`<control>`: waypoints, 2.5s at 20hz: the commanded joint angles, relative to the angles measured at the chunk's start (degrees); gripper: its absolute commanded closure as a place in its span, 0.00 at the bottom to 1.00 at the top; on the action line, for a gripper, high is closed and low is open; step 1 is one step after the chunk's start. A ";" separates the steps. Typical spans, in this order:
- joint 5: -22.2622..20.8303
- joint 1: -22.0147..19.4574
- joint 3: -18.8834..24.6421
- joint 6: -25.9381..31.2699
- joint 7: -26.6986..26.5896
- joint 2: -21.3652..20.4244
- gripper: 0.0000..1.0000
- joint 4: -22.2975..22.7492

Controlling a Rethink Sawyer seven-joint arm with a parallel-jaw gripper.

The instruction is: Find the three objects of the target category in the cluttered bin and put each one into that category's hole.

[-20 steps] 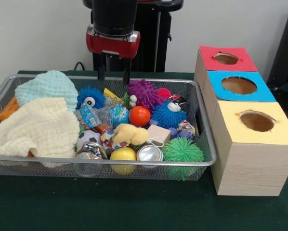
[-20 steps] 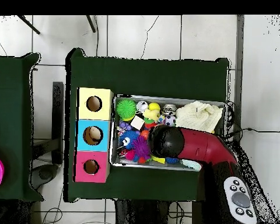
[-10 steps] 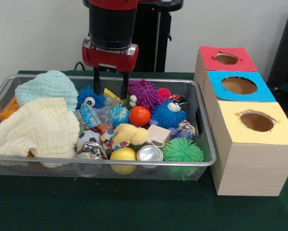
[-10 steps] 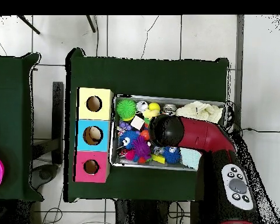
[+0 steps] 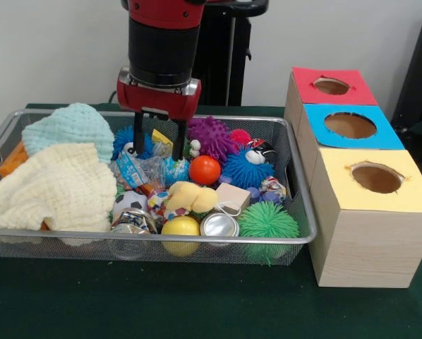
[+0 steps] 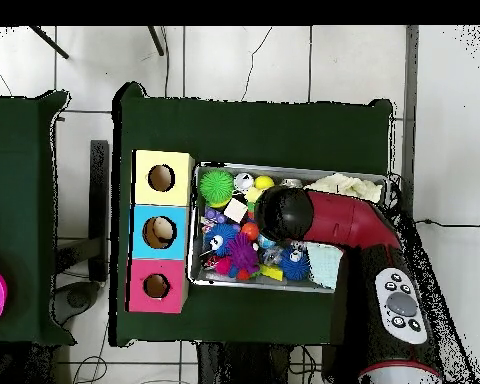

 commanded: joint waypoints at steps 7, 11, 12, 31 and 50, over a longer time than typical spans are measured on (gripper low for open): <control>1.12 2.32 -0.72 -2.95 10.22 5.96 0.00 -6.72; 1.78 4.15 -1.95 -3.44 12.47 6.09 0.00 -6.39; 2.18 4.65 -2.17 -3.55 13.02 6.27 0.00 -6.42; 7.76 8.92 -6.03 -3.82 13.20 8.31 0.00 -8.28; 7.60 8.65 -7.65 -9.87 10.57 16.44 0.00 -14.09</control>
